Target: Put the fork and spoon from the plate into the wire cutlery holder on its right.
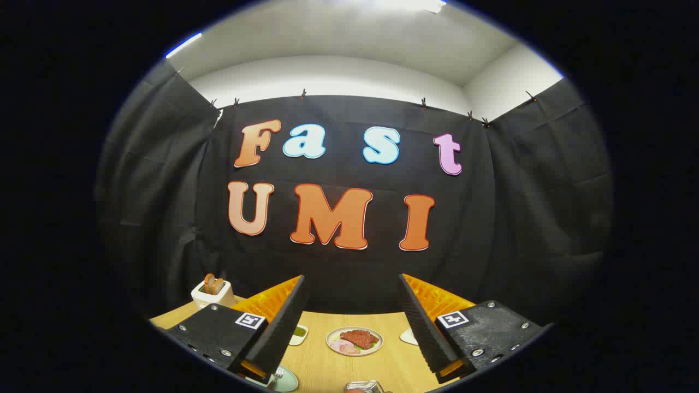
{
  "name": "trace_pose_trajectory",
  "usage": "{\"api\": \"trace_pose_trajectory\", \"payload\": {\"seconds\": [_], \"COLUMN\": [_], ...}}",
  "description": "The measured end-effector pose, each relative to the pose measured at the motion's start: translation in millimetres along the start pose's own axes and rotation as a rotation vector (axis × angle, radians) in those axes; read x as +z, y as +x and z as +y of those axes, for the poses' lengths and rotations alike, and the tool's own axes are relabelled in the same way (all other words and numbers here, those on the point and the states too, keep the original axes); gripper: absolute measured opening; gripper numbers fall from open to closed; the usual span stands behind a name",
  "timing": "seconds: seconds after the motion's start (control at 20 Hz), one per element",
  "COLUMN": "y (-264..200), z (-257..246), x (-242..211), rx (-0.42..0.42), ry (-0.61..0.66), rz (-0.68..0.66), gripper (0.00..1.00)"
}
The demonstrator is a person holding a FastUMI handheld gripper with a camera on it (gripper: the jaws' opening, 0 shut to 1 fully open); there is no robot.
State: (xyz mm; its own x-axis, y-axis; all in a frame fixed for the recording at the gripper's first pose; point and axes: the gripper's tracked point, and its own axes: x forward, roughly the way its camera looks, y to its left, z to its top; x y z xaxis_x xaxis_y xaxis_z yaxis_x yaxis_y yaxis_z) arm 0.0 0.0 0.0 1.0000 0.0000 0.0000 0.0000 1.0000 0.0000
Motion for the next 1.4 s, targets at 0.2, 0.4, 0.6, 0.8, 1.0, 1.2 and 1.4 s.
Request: {"api": "trace_pose_trajectory", "payload": {"seconds": [0.2,0.4,0.6,0.8,1.0,1.2,1.4], "y": [-3.6,-8.6,-13.8,-16.0,-11.0,-8.3,-11.8], "z": [2.0,2.4,3.0,5.3,26.6,54.8,90.7], "x": [6.6,7.6,1.4,3.1,-22.3,-80.3,-136.0], "rx": [0.0,-0.002,-0.016,-0.025,0.006,0.045,0.107], "ry": [0.02,0.026,0.031,0.03,0.045,0.048,0.021], "rz": [-0.013,-0.009,0.014,0.011,0.084,0.282,0.481], "gripper": [0.99,0.98,0.98,0.98,0.98,0.96,0.96]}}
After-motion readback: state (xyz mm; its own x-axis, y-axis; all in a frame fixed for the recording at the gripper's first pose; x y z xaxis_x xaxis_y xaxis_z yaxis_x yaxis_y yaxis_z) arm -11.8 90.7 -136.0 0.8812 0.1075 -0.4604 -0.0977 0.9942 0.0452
